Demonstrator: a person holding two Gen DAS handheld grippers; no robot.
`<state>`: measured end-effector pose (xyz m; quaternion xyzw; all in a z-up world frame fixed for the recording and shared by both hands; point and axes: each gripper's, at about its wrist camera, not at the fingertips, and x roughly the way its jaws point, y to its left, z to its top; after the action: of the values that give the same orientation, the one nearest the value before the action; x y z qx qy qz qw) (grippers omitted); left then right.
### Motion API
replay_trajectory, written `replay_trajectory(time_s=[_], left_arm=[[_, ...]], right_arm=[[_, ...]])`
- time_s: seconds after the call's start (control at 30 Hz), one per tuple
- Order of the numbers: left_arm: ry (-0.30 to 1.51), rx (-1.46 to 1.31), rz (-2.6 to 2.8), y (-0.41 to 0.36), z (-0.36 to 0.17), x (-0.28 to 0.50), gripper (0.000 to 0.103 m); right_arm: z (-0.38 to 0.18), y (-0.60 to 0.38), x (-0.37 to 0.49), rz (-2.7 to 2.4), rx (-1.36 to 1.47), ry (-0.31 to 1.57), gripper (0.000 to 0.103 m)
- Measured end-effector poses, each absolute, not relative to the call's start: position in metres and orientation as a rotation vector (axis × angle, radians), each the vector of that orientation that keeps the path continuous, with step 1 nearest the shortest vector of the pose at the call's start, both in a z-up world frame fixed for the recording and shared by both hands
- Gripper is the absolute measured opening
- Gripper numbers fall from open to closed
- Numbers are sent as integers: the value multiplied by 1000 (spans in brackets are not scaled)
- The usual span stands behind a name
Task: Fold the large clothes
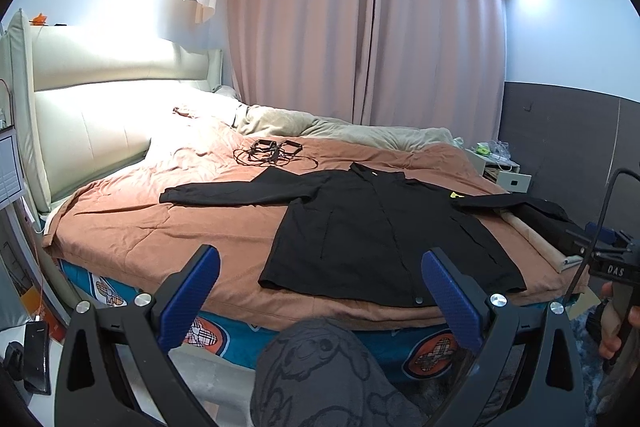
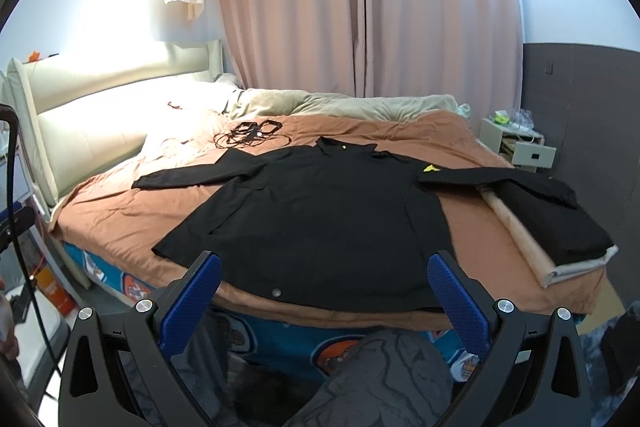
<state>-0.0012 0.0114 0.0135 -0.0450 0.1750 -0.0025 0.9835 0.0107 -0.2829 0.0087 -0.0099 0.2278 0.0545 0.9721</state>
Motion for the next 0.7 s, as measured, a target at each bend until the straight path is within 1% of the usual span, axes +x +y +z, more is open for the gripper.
replay_trajectory(time_s=[0.37,0.53,0.7], left_arm=[[354,-92,-7,16,18,0,103],[376,-101,19,20,20,15,103],[408,-105,47,24,22,48,103]], right_arm=[[28,-295,7,116,-1,451,103],[36,-292,27,167,3,463,103],[43,-280,57,217,8,463,103]])
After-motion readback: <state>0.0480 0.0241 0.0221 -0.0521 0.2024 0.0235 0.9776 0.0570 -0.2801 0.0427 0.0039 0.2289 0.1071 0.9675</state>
